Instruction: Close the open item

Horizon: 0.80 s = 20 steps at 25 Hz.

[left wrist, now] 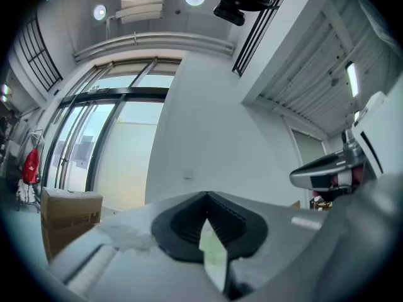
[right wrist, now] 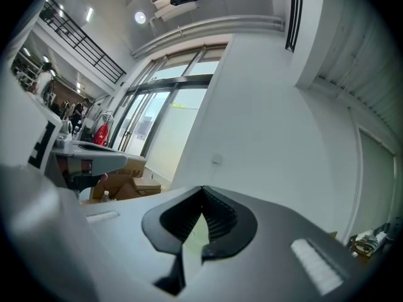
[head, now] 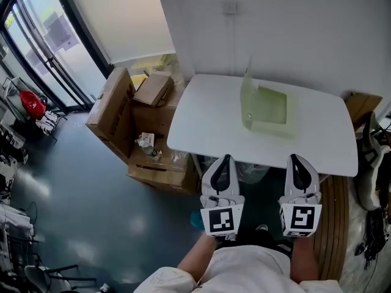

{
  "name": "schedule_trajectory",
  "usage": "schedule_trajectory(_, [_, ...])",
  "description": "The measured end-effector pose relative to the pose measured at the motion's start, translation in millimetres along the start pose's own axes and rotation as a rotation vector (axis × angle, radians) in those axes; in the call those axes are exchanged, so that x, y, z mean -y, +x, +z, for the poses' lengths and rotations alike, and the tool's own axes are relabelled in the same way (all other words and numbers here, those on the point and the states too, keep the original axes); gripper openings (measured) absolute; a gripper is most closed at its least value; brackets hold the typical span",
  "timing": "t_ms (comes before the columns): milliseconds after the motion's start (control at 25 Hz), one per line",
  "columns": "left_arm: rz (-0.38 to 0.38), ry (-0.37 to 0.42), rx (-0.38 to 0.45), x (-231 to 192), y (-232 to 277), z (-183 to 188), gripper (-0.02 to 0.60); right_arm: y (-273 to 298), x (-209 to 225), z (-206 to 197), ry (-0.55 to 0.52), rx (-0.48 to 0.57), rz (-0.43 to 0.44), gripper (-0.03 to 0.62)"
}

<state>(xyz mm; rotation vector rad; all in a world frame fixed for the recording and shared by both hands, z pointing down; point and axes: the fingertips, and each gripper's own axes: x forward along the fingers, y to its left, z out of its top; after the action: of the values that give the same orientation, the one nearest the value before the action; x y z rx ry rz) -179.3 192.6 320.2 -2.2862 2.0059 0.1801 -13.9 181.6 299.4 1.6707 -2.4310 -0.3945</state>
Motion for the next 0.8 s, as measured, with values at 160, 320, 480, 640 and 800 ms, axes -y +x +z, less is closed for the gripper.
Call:
schedule_trajectory(160, [-0.021,0.022,-0.019,0.0,16.7,-4.9,-0.002,13.1,2.6,-9.6,0.038,-0.001,-0.001,0.002])
schedule_trajectory(320, [-0.041,0.037,-0.028,3.4,35.2,-11.0,-0.002,29.3,9.5,-17.8,0.038,0.008,-0.004,0.002])
schedule_trajectory(480, [-0.04,0.057,-0.017,7.2,57.4,-7.9,-0.001,48.1,24.4,-23.8,0.061,0.008,-0.003,0.002])
schedule_trajectory(640, [-0.041,0.075,-0.018,12.7,85.4,-6.6,-0.001,71.0,47.4,-31.8,0.092,0.016,-0.018,0.002])
schedule_trajectory(800, [-0.034,0.09,-0.045,19.8,121.1,-11.9,-0.002,98.9,69.7,-40.3,0.107,0.03,0.0,0.002])
